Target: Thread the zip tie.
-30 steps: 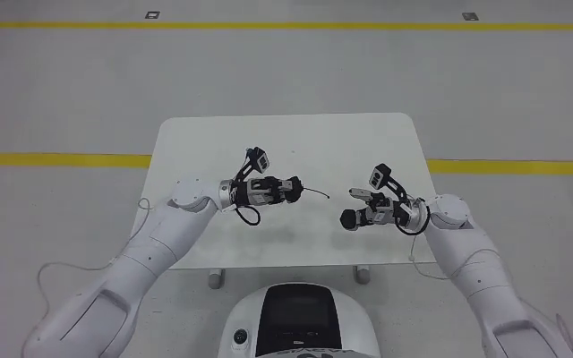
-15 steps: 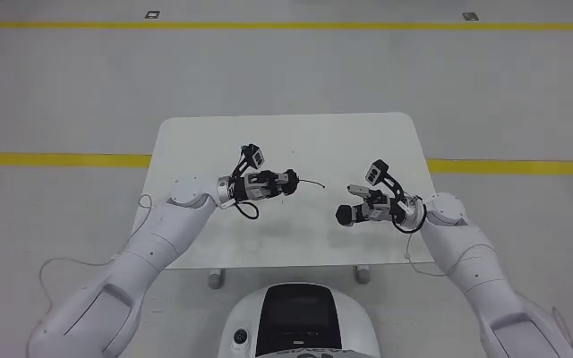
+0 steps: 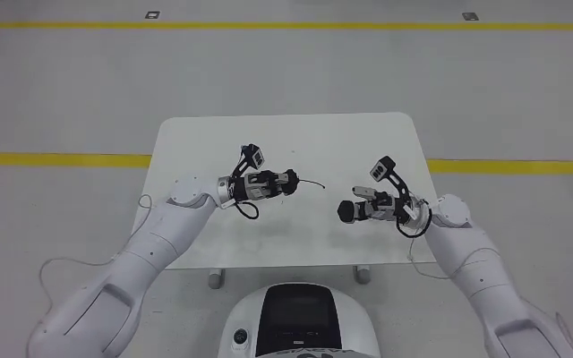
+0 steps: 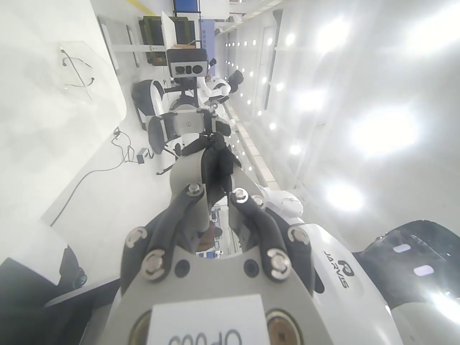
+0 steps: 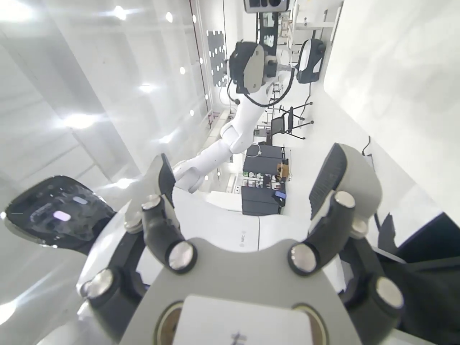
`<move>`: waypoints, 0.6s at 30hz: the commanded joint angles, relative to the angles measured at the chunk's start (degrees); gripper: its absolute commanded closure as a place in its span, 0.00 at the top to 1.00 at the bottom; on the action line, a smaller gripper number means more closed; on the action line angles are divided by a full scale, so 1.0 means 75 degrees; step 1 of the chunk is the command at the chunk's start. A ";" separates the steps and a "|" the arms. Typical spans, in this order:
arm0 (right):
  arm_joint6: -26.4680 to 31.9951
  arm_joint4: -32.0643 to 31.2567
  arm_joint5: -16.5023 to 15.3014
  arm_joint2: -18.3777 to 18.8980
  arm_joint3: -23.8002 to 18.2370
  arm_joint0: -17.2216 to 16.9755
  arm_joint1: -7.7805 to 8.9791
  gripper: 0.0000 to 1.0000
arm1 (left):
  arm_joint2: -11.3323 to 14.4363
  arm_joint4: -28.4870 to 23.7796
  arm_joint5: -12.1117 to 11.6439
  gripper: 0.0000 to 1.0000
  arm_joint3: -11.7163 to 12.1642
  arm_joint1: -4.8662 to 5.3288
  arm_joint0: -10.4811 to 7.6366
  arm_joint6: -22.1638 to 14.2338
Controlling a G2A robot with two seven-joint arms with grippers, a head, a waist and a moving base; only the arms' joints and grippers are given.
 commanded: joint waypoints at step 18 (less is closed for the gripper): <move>-0.0009 -0.0030 -0.0049 -0.0143 -0.0596 -0.0053 0.0189 1.00 | 0.0025 0.0049 0.0149 0.00 -0.0196 0.0007 0.0148 -0.0043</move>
